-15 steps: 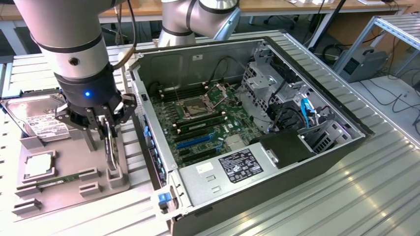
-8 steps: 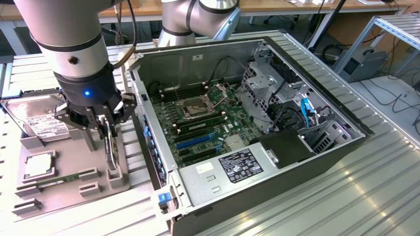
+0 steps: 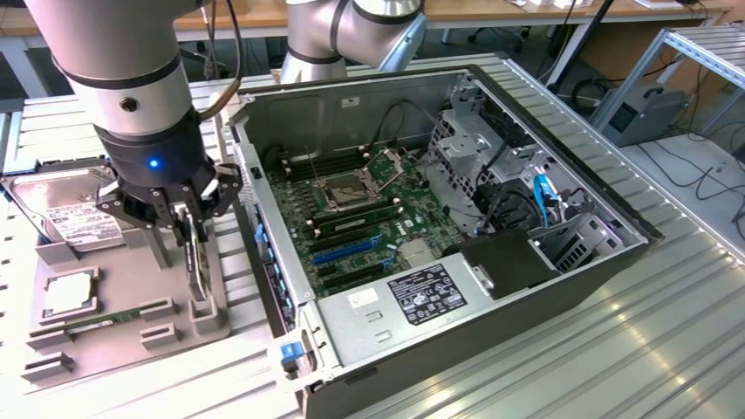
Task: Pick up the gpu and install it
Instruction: 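Pick up the gpu and move the gpu toward the slot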
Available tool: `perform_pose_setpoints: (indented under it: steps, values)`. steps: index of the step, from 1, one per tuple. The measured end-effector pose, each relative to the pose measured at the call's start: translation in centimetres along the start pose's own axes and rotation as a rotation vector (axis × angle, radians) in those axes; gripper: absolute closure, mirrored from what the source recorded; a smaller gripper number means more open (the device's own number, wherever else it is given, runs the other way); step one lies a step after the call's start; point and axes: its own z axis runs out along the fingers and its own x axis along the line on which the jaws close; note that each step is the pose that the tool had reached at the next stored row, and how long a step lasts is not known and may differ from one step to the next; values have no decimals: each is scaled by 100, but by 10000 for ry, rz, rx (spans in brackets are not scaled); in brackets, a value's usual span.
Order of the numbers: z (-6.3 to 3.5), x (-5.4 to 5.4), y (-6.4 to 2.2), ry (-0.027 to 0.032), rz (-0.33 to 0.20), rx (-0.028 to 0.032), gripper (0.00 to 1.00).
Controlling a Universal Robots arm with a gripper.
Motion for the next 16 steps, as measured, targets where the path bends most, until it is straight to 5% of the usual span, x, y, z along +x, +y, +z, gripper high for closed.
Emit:
perform_pose_setpoints:
  steps: [16]
  values:
    - [-48, -1, 1, 1, 0, 0, 73]
